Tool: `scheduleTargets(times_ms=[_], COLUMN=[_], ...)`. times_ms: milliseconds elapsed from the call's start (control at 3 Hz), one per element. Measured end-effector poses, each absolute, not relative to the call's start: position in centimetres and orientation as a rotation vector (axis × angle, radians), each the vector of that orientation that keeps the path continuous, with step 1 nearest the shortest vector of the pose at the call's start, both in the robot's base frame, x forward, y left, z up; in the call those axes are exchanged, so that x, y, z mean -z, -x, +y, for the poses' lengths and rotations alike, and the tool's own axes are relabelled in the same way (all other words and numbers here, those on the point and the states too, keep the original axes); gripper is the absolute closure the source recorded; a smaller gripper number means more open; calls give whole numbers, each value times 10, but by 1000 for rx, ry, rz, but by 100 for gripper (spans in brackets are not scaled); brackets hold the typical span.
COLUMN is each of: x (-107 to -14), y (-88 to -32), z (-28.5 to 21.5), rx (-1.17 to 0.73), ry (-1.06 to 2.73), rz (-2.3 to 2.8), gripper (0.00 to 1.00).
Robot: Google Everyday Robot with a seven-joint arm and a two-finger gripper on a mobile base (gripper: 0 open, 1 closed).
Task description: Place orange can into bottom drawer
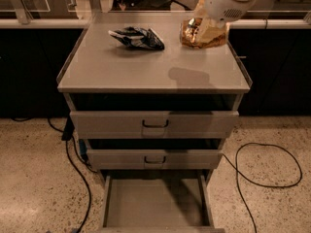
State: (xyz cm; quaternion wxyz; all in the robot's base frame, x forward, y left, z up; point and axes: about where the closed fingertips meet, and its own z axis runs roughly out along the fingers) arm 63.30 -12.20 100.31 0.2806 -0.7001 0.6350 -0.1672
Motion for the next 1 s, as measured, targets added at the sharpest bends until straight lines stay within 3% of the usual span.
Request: scheduleTargets(times_ms=[1000], x=[-1011], y=[-593], z=[-136], rx=[403], ry=[1907], rz=[1637], gripper=[100])
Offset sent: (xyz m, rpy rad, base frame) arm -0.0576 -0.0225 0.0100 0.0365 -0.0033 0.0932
